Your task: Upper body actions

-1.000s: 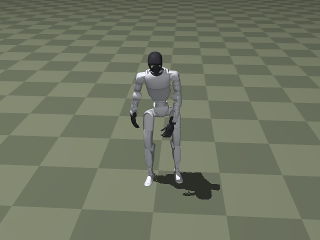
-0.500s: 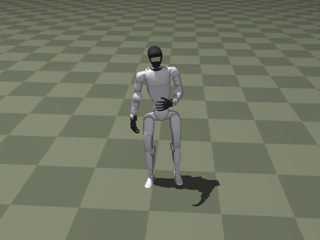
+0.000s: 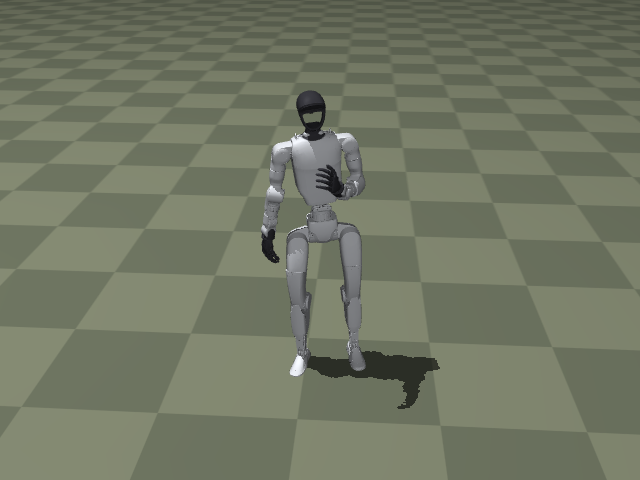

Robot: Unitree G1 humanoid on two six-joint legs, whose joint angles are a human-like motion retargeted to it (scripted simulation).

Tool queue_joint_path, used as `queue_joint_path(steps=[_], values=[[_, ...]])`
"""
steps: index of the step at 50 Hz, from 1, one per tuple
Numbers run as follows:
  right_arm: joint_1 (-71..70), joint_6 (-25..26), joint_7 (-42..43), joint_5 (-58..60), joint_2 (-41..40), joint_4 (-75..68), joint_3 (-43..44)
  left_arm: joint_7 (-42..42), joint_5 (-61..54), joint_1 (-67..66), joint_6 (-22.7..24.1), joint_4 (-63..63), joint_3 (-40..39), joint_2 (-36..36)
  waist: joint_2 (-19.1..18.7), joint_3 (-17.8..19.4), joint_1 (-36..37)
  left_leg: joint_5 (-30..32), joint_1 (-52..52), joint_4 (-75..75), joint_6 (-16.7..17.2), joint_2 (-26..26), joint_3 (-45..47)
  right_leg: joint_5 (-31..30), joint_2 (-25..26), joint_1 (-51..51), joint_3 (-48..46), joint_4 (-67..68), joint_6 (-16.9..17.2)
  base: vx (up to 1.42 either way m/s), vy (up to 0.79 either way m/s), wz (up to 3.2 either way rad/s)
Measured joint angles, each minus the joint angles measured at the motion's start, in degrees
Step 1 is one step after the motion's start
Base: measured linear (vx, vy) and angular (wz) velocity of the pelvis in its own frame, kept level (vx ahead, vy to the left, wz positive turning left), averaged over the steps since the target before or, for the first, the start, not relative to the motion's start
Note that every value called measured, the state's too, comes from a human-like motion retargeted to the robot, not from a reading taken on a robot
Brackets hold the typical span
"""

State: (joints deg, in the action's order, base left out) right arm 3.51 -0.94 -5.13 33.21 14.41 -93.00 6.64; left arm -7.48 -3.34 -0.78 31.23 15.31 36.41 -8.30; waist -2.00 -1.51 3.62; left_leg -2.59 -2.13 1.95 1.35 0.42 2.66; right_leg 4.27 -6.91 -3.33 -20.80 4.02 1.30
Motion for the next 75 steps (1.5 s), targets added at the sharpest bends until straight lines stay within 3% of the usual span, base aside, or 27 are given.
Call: queue_joint_path(steps=[9, 18, 27, 37, 49, 56, 75], values=[[-0.2, -0.19, 0.17, -0.42, 0.1, 1.21, 0.43, 0.65, 2.11, -0.2, -0.06, -8.17, -4.74, -3.17, -0.19, -0.3, 0.45, -0.16, 0.4, -0.03, 0.26, 0.42, 0.88, -0.25, 0.2, -0.36, 1.38, 0.18, 0.04, 0.0, 0.0, 0.0], [-0.12, 0.0, 0.13, -0.5, 0.69, 0.81, 0.96, 7.67, -0.08, 5.05, 1.18, -35.34, -4.12, -7.45, -0.48, -0.32, 1.33, -0.23, 0.61, -0.07, 0.44, 0.65, 1.31, -0.46, 0.32, -0.45, 1.91, 0.2, -0.02, 0.0, 0.0, 0.0], [-0.32, 0.41, 0.06, 0.02, 0.58, -0.04, 1.06, 10.09, 15.06, 6.28, 1.26, -62.72, -5.13, -7.35, -0.29, -0.19, 0.97, -0.43, 0.85, -0.09, 0.53, 0.86, 1.73, -0.66, 0.55, -0.41, 2.43, -0.11, -0.04, 0.0, 0.0, 0.0], [-0.51, 0.43, 0.03, -0.44, -0.34, -0.49, 0.43, 6.19, 34.43, 3.47, -6.63, -84.1, -8.37, -3.0, 0.12, -0.23, -0.17, -0.71, 1.13, -0.12, 0.53, 1.0, 2.02, -0.9, 0.81, -0.25, 2.93, -0.66, 0.0, 0.0, 0.0, 0.0], [-1.11, 0.4, 0.18, -0.14, -1.81, -0.86, -1.2, 3.76, 36.63, 4.22, -15.98, -103.65, -10.06, 0.55, 0.75, -0.45, -1.6, -0.83, 1.07, -0.09, 0.5, 0.99, 1.91, -1.01, 0.7, -0.27, 2.75, -0.72, 0.16, 0.0, 0.0, 0.0], [-1.59, 0.28, 0.19, -0.27, -2.79, -0.74, -1.9, 5.83, 32.59, 2.6, -20.24, -106.67, -12.49, 1.69, 1.15, -0.54, -2.14, -0.86, 0.95, -0.05, 0.51, 0.94, 1.98, -1.08, 0.6, -0.46, 2.85, -0.68, 0.19, 0.0, 0.0, 0.0], [-2.17, 0.41, 0.06, -0.11, -2.41, -0.65, -2.92, 8.48, 33.2, 3.25, -22.54, -105.61, -12.84, 0.42, 0.54, 0.3, -2.58, -0.68, 0.34, 0.03, 0.42, 0.73, 1.92, -1.06, 0.45, -1.06, 2.67, -0.44, -0.03, 0.0, 0.0, 0.0]])
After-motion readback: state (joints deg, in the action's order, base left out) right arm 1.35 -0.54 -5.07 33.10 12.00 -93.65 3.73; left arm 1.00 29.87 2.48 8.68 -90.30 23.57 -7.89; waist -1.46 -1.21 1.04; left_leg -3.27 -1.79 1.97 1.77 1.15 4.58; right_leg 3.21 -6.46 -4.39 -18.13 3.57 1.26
